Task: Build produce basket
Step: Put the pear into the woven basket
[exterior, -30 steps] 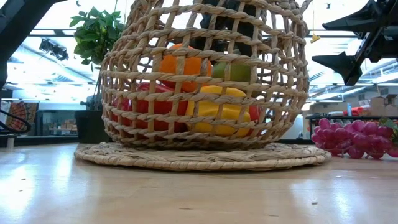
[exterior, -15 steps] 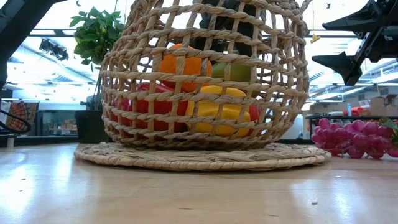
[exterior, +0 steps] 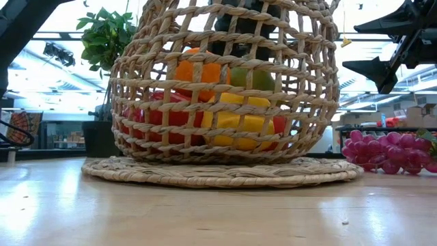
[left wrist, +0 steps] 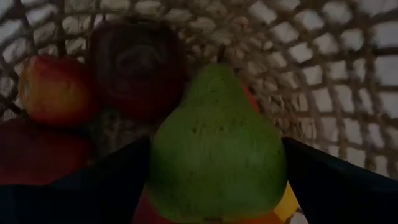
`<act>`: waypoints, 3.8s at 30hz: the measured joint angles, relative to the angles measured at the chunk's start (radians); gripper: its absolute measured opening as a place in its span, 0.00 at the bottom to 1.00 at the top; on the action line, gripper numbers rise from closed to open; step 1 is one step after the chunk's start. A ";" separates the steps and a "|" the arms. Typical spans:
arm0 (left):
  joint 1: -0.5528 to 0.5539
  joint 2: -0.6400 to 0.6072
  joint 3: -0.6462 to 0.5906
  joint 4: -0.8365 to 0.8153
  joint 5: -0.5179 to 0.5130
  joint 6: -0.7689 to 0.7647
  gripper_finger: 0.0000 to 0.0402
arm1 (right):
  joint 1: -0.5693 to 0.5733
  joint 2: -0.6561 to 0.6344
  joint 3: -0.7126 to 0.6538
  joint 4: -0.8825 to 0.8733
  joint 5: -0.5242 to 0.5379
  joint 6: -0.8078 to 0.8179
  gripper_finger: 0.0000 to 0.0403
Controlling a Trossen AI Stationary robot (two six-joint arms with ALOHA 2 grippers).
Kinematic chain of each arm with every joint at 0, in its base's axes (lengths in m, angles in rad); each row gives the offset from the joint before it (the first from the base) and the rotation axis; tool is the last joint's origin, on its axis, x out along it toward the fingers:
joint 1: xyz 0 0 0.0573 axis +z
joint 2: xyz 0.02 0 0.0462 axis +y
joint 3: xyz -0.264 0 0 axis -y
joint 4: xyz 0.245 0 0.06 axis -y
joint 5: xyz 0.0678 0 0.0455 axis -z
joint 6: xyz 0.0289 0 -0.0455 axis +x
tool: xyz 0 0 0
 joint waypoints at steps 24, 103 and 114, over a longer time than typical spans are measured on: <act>0.068 -0.021 0.182 -0.194 0.251 -0.052 0.88 | 0.000 0.000 0.000 0.000 0.000 0.000 0.87; -0.161 -0.179 0.196 -0.137 -0.496 0.398 0.88 | -0.236 1.182 1.342 -0.662 -0.379 -0.212 0.87; -0.185 -0.179 0.196 -0.087 -0.539 0.393 0.88 | -0.297 1.337 1.341 -0.608 -0.508 -0.181 0.87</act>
